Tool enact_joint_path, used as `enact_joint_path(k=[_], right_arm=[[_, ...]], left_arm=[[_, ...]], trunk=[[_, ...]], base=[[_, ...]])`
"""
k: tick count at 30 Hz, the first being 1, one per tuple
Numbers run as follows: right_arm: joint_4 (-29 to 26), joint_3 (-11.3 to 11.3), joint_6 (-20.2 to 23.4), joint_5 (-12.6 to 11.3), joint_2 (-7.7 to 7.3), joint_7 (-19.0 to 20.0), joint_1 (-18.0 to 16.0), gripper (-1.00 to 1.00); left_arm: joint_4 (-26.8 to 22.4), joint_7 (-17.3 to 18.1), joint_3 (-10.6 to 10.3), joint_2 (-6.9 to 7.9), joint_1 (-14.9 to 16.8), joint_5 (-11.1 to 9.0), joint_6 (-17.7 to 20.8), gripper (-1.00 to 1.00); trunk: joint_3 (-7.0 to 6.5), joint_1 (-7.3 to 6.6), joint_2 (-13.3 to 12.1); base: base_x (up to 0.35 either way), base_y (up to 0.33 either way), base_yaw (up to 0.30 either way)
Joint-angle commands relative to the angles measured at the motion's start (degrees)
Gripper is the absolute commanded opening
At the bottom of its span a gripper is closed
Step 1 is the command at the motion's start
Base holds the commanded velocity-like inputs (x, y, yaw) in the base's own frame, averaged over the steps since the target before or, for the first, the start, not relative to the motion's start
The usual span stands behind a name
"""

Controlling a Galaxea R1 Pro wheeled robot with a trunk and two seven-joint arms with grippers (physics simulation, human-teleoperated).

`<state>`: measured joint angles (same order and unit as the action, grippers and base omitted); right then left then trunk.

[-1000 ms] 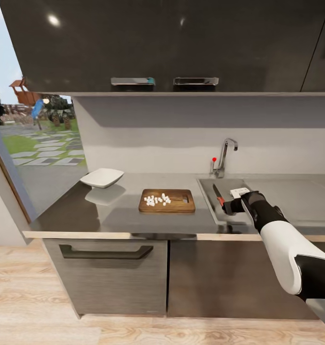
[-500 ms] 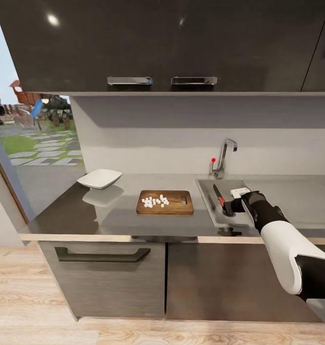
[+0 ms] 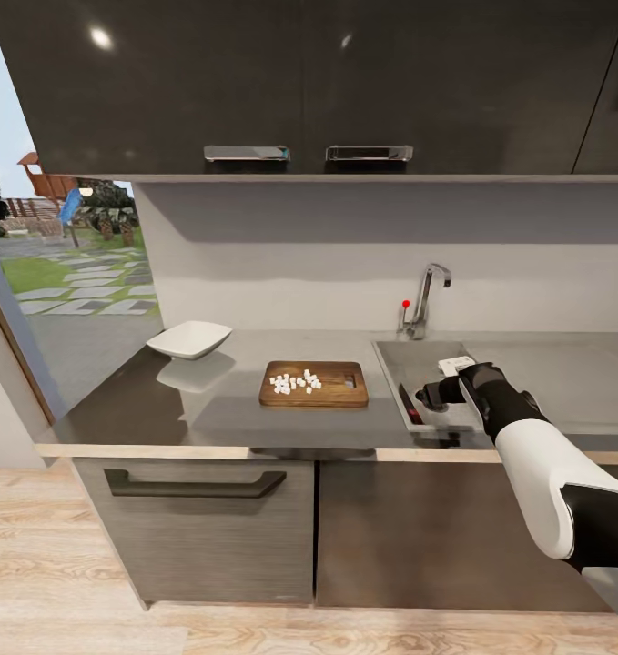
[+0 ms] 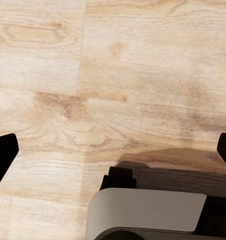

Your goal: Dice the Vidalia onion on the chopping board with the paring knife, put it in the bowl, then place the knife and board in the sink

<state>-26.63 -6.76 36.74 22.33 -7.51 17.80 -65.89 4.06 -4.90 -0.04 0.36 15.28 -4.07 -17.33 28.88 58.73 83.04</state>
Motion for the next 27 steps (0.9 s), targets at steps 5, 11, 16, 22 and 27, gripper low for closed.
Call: enact_joint_path(k=[5, 11, 16, 22, 27], right_arm=[[-0.13, -0.35, 0.16, 0.61, 0.04, 0.48, -0.03, 1.00], [-0.77, -0.54, 0.10, 0.61, 0.14, 0.59, -0.03, 1.00], [-3.60, -0.55, 0.18, 0.53, 0.31, 0.73, -0.03, 1.00], [-8.08, -0.64, 0.58, 0.48, 0.23, 0.92, -0.03, 1.00], [-9.36, -4.82, 2.41, 0.38, 0.26, 0.97, -0.03, 1.00]], left_arm=[[0.25, 0.06, -0.04, 0.00, 0.10, -0.41, -0.42, 1.00], [0.25, 0.06, -0.04, -0.06, 0.10, -0.41, -0.42, 1.00], [0.25, 0.06, -0.04, -0.09, 0.10, -0.41, -0.42, 1.00], [0.25, 0.06, -0.04, -0.09, 0.10, -0.41, -0.42, 1.00], [0.25, 0.06, -0.04, -0.06, 0.10, -0.41, -0.42, 1.00]], trunk=[[0.06, 0.00, 0.03], [0.06, 0.00, 0.03], [0.06, 0.00, 0.03], [0.06, 0.00, 0.03], [0.06, 0.00, 0.03]], base=[[0.000, 0.000, 0.000], [0.000, 0.000, 0.000], [0.000, 0.000, 0.000], [0.000, 0.000, 0.000], [0.000, 0.000, 0.000]])
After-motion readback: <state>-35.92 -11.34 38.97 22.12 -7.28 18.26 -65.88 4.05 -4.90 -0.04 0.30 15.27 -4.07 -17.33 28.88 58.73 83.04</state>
